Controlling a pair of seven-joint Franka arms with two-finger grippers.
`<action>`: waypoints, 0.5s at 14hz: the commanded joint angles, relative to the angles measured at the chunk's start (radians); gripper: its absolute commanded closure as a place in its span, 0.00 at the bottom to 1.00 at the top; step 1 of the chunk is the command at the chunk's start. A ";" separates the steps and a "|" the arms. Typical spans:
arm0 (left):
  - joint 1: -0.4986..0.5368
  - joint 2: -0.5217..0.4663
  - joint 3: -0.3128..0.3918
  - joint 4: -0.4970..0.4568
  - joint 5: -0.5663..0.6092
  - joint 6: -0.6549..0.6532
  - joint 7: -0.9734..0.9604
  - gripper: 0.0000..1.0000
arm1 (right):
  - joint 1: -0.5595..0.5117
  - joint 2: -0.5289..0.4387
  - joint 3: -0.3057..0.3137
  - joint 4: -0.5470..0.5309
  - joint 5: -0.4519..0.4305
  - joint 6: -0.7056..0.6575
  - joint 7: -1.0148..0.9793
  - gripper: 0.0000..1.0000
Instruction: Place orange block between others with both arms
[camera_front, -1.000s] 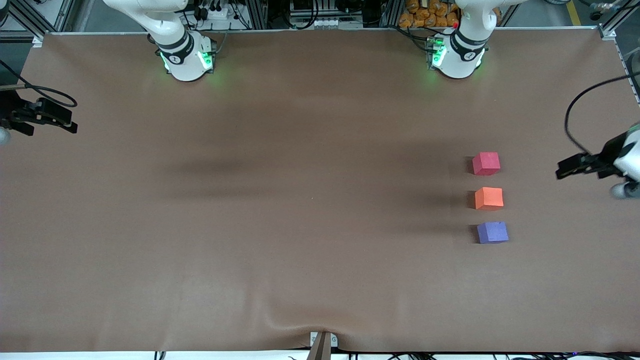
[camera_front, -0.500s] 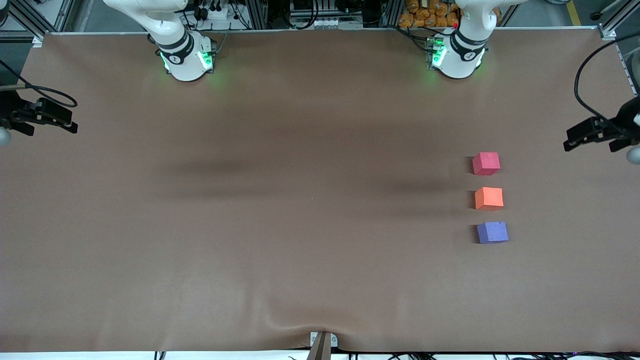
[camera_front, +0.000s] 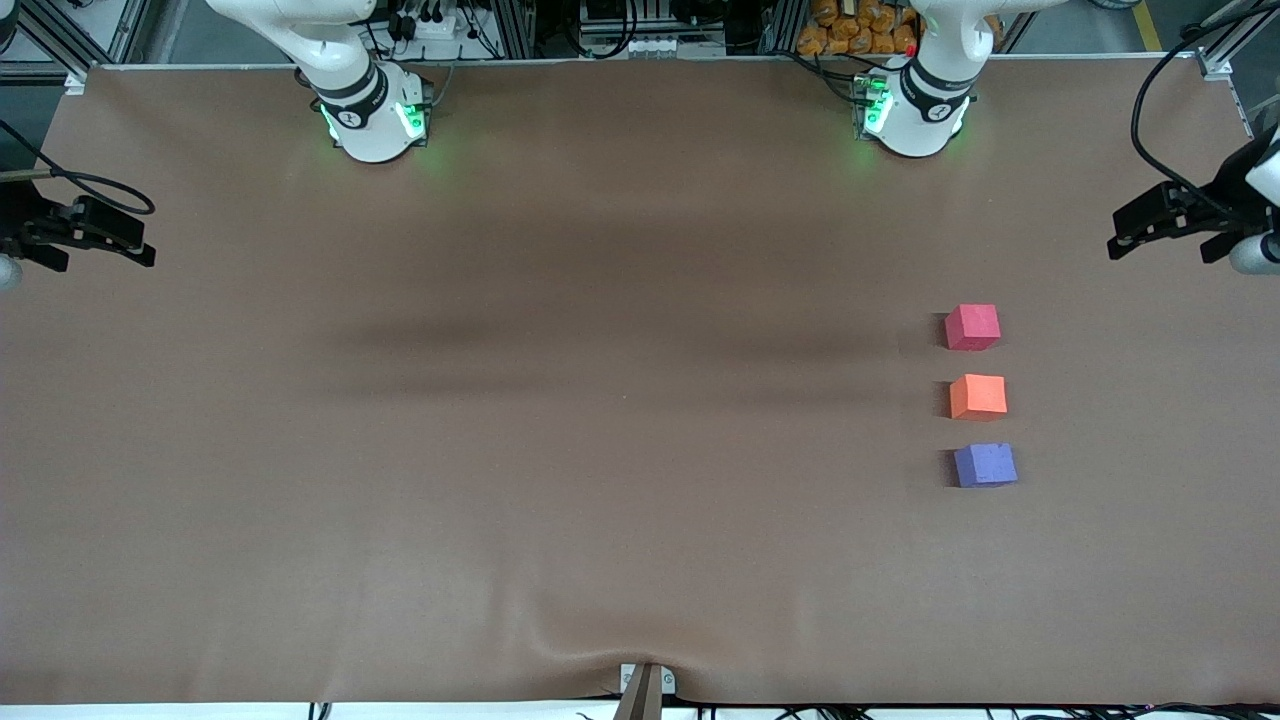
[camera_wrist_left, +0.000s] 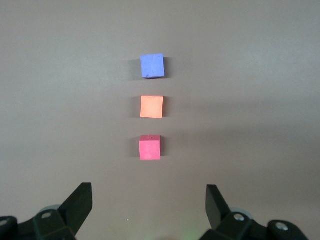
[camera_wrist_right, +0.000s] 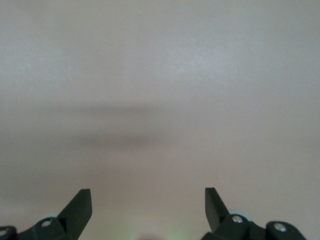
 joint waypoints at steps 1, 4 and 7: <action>-0.007 -0.039 0.014 -0.034 -0.017 -0.001 0.000 0.00 | -0.004 0.006 0.002 0.015 0.012 -0.012 -0.011 0.00; -0.007 -0.033 0.016 -0.026 -0.017 -0.014 -0.004 0.00 | -0.004 0.006 0.002 0.015 0.012 -0.010 -0.011 0.00; -0.008 -0.036 0.017 -0.020 -0.005 -0.030 -0.006 0.00 | -0.004 0.006 0.002 0.015 0.012 -0.010 -0.011 0.00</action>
